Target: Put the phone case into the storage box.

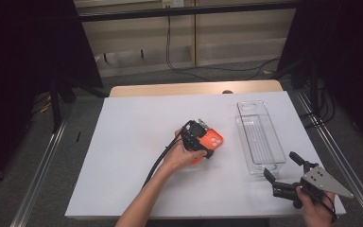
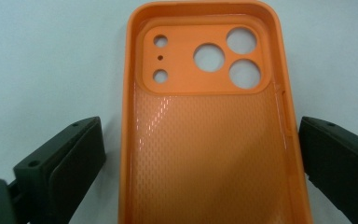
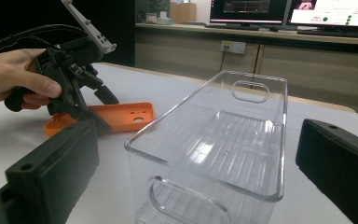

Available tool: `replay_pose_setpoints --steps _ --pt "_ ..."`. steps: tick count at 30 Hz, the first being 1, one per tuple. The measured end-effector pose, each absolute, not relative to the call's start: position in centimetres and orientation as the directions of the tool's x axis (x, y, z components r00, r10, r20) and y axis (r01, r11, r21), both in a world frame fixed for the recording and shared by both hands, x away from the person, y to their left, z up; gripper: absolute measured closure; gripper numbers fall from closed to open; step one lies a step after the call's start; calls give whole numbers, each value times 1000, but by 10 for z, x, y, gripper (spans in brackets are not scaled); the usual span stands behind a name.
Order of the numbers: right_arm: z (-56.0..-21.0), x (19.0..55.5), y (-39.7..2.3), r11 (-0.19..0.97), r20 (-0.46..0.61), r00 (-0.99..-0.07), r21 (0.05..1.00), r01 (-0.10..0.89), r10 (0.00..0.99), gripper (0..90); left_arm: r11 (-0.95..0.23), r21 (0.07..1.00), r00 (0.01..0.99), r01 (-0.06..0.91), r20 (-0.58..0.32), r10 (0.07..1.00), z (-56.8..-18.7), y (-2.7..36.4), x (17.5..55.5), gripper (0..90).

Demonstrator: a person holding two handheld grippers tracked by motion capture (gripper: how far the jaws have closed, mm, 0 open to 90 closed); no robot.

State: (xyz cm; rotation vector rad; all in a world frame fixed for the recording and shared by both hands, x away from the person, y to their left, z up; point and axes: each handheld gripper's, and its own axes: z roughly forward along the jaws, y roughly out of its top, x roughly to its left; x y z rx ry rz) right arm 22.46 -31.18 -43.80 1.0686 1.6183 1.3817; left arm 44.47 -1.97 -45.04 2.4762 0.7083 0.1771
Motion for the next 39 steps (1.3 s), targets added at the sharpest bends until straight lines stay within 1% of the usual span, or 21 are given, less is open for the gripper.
replay_pose_setpoints --steps 3,6,8,18,24,30,34,36,39 --pt "-438 225 -312 72 -19 -378 989 127 926 0 -710 538 850 455 -26 526 -448 -20 445 61" --pt "-438 225 -312 71 -18 -380 989 127 925 0 -716 529 853 455 -26 522 -445 -20 445 154" --pt "-438 225 -312 72 -19 -379 989 128 925 0 -725 519 855 453 -22 518 -444 -20 446 159" --pt "-438 225 -313 67 -15 -375 990 126 927 0 -716 529 853 456 -29 522 -444 -19 445 164" --pt "-438 225 -313 68 -15 -378 989 128 926 0 -714 535 850 452 -17 526 -442 -14 444 164" --pt "-438 225 -313 67 -13 -377 989 131 926 0 -691 556 843 462 -34 536 -440 -6 442 164" --pt "-438 226 -312 70 -17 -377 989 129 926 0 -687 570 849 450 -34 527 -436 -1 439 164" --pt "-438 225 -312 70 -16 -377 989 131 926 0 -690 579 851 435 -13 526 -433 2 436 164" --pt "-439 226 -312 67 -12 -378 989 132 926 0 -684 590 851 430 -10 525 -430 7 435 164"
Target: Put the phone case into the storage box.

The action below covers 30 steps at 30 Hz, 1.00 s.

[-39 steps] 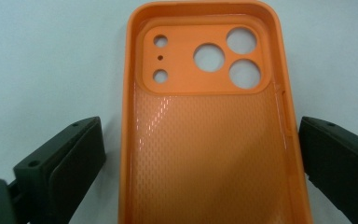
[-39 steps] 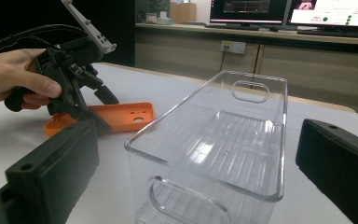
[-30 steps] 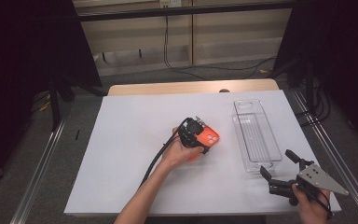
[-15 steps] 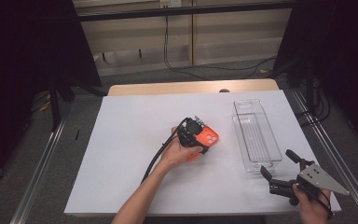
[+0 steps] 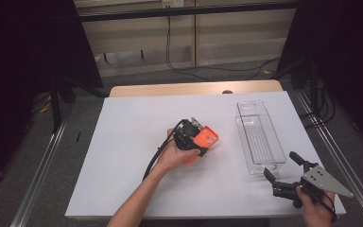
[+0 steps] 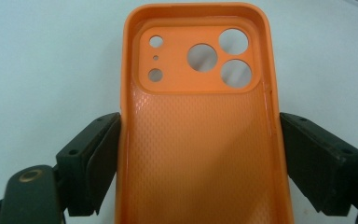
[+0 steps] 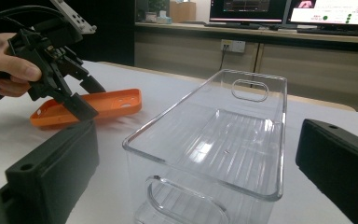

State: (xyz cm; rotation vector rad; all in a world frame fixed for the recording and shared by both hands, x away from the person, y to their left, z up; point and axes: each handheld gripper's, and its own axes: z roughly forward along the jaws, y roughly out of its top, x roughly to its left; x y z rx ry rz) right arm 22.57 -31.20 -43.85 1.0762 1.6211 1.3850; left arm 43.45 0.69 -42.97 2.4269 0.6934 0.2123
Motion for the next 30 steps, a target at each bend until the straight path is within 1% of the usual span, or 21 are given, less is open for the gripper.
replay_pose_setpoints --steps 6,17,22,30 --pt "-438 225 -312 74 -19 -378 989 132 926 0 -681 606 856 411 0 516 -424 16 429 164" --pt "-439 225 -311 70 -16 -375 989 131 927 0 -669 632 846 391 39 531 -411 40 417 164" --pt "-439 226 -310 76 -19 -377 988 137 926 0 -648 654 833 391 50 552 -412 51 413 164" --pt "-439 226 -309 75 -17 -378 988 139 926 0 -609 714 828 345 75 556 -403 58 397 164"
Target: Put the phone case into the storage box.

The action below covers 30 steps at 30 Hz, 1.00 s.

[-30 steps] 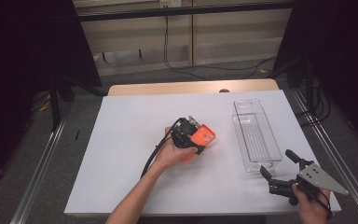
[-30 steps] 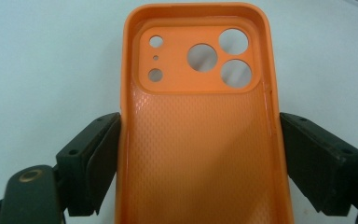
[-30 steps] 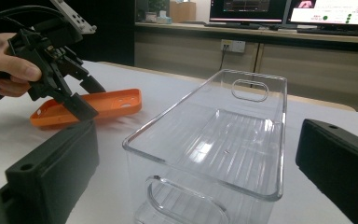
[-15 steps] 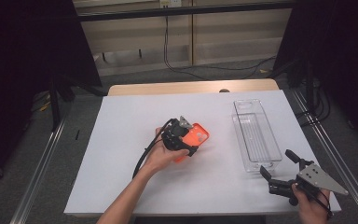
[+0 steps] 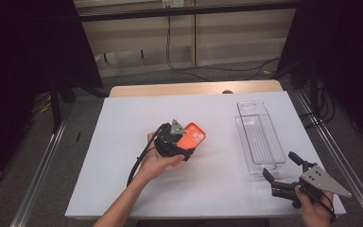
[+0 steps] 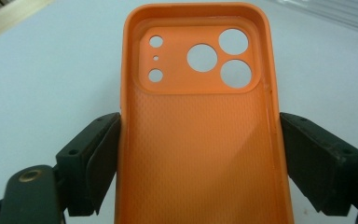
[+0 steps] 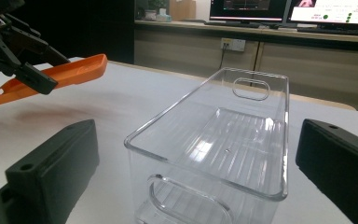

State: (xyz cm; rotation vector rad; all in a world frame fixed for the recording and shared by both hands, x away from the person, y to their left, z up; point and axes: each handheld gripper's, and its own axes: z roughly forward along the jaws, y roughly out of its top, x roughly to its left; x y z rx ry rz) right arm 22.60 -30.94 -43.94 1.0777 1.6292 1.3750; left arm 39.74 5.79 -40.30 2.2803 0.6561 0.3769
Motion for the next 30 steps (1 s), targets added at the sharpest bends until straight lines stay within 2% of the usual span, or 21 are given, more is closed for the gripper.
replay_pose_setpoints --steps 16,30 --pt "-434 225 -301 78 -21 -411 989 124 911 0 -562 768 815 306 94 571 -399 69 374 164" --pt "-423 226 -290 124 -57 -444 984 124 894 0 -564 772 802 292 124 584 -401 72 356 164"
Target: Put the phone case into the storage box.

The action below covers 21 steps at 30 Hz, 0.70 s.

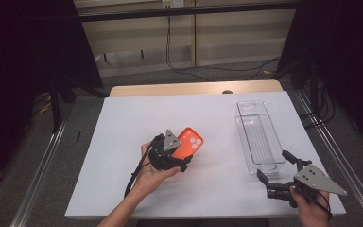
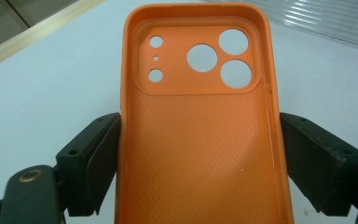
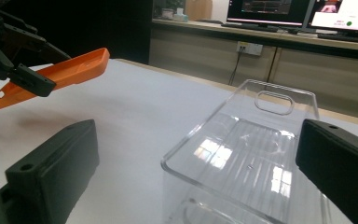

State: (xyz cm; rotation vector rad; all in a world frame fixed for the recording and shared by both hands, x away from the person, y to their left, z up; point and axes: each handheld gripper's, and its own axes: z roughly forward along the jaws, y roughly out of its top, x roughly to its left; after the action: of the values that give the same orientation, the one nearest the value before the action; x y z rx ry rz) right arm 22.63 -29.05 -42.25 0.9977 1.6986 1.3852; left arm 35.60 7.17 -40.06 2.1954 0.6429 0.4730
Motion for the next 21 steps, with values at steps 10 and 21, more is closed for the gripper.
replay_pose_setpoints --steps 10,21 --pt "-414 237 -265 170 -65 -516 973 159 854 0 -579 773 798 259 167 579 -390 76 341 164" --pt "-412 261 -234 164 -22 -583 968 192 812 0 -580 774 788 253 183 588 -401 73 335 164"
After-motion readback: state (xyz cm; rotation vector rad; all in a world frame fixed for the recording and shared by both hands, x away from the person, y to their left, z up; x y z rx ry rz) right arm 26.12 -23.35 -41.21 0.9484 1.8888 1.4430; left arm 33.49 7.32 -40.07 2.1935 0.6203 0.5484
